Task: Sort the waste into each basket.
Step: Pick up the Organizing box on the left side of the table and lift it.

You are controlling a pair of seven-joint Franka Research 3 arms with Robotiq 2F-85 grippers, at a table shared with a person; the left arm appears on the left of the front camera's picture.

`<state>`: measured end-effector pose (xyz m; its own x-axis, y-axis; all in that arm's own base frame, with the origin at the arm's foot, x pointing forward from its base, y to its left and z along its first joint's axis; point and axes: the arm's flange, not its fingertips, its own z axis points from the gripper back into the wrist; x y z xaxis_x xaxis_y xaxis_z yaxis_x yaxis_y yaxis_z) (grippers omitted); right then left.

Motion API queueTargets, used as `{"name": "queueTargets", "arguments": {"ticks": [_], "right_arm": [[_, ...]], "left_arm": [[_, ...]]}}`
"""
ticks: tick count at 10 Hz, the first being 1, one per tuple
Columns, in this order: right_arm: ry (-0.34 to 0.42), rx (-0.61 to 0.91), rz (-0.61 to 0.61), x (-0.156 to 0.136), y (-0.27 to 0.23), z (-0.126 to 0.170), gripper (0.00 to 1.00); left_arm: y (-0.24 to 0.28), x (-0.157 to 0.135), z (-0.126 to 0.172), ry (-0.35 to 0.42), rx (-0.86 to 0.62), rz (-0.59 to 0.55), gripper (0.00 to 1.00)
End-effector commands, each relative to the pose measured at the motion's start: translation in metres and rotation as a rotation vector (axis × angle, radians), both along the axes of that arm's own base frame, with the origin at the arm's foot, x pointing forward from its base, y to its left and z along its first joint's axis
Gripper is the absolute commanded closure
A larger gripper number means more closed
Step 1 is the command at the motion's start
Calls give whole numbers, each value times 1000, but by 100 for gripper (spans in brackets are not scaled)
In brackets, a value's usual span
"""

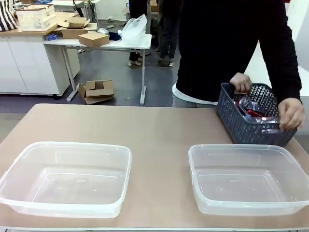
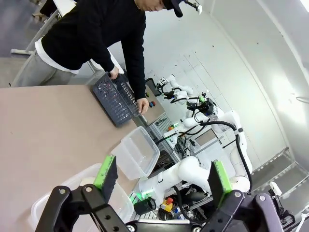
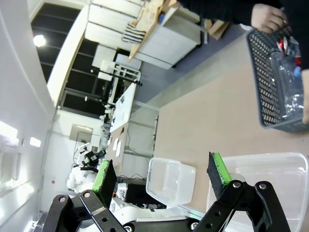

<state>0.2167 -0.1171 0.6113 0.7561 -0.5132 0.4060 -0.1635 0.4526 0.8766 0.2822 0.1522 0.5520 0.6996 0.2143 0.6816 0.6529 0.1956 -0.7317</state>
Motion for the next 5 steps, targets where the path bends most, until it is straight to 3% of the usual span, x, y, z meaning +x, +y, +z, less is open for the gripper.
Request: {"name": "queueTargets", "arguments": {"ticks": [1, 5], "right_arm": [[-31, 2, 9, 3, 2, 1, 0], [-31, 2, 9, 3, 2, 1, 0]], "left_arm": [[2, 2, 3, -34, -5, -9, 0], [2, 2, 3, -34, -5, -9, 0]]}}
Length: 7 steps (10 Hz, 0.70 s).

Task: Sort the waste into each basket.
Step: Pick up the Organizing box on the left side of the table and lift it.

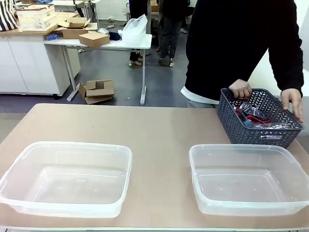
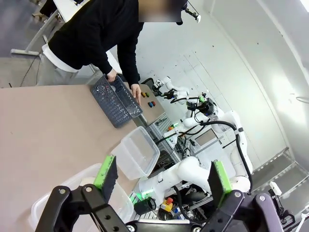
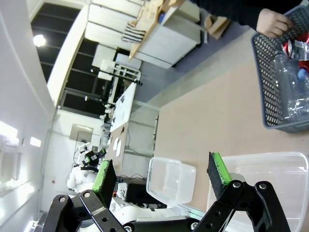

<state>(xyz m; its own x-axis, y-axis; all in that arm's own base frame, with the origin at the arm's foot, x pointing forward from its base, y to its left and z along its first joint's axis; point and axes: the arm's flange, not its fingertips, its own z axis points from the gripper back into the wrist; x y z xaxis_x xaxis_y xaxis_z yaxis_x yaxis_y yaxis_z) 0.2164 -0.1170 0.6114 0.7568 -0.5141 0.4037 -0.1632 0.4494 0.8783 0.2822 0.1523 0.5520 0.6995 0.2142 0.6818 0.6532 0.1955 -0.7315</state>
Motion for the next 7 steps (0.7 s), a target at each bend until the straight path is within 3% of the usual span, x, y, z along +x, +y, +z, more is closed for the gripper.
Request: {"name": "queueTargets", "arguments": {"ticks": [1, 3, 5, 7], "right_arm": [[2, -3, 0, 0, 0, 0, 0], [75, -46, 78, 12, 39, 11, 0], [185, -156, 180, 27, 135, 31, 0], [310, -274, 364, 38, 242, 13, 0]], "left_arm": [[2, 2, 3, -34, -6, -9, 0], [-2, -4, 5, 41, 81, -28, 0], [5, -25, 27, 83, 356, -17, 0], [0, -53, 33, 73, 588, -1, 0]]}}
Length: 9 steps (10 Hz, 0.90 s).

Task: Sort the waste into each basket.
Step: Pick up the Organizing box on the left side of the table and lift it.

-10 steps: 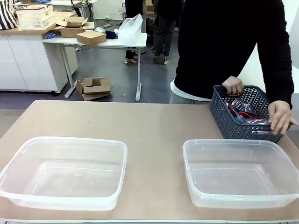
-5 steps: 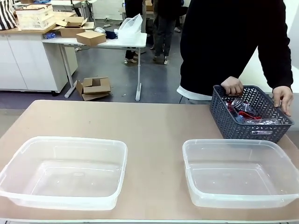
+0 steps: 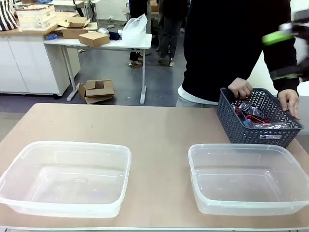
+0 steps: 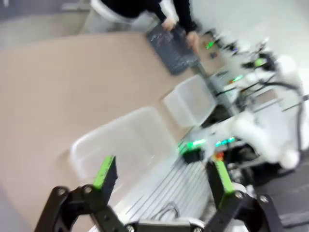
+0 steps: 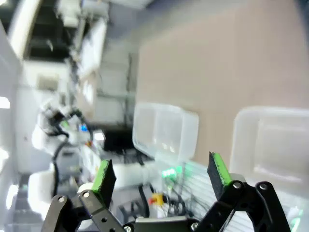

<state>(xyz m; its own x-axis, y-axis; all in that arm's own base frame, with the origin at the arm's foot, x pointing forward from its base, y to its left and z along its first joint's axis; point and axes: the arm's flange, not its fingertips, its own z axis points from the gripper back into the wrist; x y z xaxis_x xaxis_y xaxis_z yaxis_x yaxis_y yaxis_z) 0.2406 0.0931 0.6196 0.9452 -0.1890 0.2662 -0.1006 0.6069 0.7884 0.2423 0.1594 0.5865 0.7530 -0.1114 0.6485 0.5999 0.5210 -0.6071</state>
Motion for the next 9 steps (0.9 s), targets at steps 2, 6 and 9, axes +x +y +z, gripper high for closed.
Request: {"name": "queueTargets", "arguments": {"ticks": [2, 6, 9], "right_arm": [[190, -162, 261, 18, 133, -42, 0], [227, -212, 342, -11, 181, -82, 0], [227, -212, 342, -11, 181, -82, 0]], "left_arm": [[-36, -21, -34, -62, 268, 58, 0], [-47, -24, -55, -33, 362, 18, 0], [-47, -24, -55, -33, 362, 18, 0]]}}
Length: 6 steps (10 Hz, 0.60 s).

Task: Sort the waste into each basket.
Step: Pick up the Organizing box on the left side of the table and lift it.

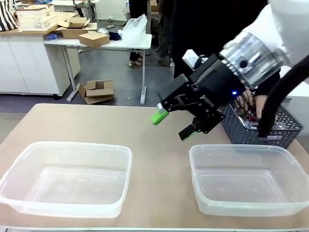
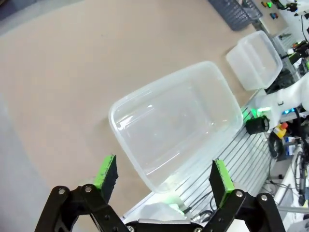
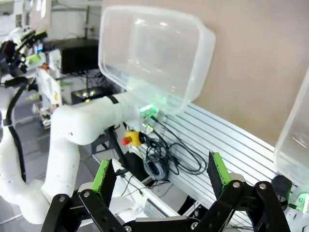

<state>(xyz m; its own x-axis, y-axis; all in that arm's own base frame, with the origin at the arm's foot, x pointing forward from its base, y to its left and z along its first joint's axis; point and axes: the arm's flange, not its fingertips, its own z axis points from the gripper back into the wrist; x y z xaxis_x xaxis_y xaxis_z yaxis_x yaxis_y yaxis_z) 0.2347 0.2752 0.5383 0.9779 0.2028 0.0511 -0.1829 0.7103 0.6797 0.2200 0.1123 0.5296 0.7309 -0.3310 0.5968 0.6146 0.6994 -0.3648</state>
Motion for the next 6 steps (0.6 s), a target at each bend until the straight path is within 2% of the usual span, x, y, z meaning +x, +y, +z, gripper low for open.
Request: {"name": "queueTargets", "arguments": {"ticks": [1, 2, 3, 5, 6], "right_arm": [[6, -7, -24, -5, -1, -1, 0], [0, 0, 0, 0, 0, 0, 0], [61, 5, 14, 7, 17, -3, 0], [137, -102, -38, 15, 55, -20, 0], [170, -192, -43, 20, 79, -37, 0]], "left_arm": [[0, -1, 2, 2, 6, 13, 0], [0, 0, 0, 0, 0, 0, 0], [-12, 10, -4, 30, 108, 69, 0], [-37, 13, -34, 121, 251, 180, 0], [-52, 11, -59, 204, 310, 158, 0]]}}
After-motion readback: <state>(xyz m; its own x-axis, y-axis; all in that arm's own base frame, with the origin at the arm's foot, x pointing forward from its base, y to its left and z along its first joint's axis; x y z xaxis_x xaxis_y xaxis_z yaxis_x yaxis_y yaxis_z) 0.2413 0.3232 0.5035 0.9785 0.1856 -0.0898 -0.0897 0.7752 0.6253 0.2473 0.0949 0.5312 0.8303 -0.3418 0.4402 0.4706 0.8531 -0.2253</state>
